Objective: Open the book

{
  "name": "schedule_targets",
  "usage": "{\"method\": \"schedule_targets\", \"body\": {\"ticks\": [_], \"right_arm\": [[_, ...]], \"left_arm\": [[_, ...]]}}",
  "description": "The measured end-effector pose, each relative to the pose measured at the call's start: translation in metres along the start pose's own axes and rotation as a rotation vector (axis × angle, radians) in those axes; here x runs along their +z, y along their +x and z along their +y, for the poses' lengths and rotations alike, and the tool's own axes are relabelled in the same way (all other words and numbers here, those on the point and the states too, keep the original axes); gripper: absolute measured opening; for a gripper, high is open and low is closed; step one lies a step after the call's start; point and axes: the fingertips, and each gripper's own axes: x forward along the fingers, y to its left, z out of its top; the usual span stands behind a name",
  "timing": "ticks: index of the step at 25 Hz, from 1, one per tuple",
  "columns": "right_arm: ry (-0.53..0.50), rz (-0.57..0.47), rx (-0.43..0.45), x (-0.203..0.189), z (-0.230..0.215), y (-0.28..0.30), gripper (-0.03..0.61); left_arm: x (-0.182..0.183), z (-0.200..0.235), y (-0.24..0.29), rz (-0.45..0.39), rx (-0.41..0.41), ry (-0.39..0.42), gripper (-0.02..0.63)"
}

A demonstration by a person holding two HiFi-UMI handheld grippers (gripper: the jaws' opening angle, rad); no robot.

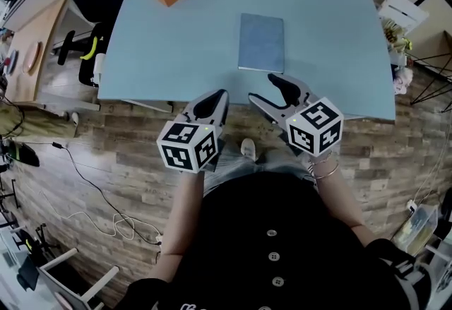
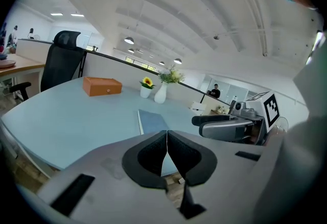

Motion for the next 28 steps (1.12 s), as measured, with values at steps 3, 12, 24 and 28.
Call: {"method": "schedule_targets", "body": {"ticks": [3, 12, 24, 28], "right_arm": [[0.001, 0.012, 0.018, -0.001, -0.002, 0.005, 0.267], [-0.033, 0.067, -0.024, -0.006, -0.019, 0.017, 0.262], [-0.065, 0.115, -0.084, 0.012, -0.037, 0.038, 0.258], [-0.067, 0.107, -0.114, 0.016, -0.041, 0.044, 0.24]], "left_arm": [[0.005, 0.002, 0.005, 0.005, -0.001, 0.002, 0.015], [0.007, 0.015, 0.025, 0.041, -0.028, -0.009, 0.015], [0.021, 0.034, 0.049, 0.1, -0.104, 0.003, 0.015], [0.02, 0.039, 0.054, 0.112, -0.128, -0.005, 0.015]]}}
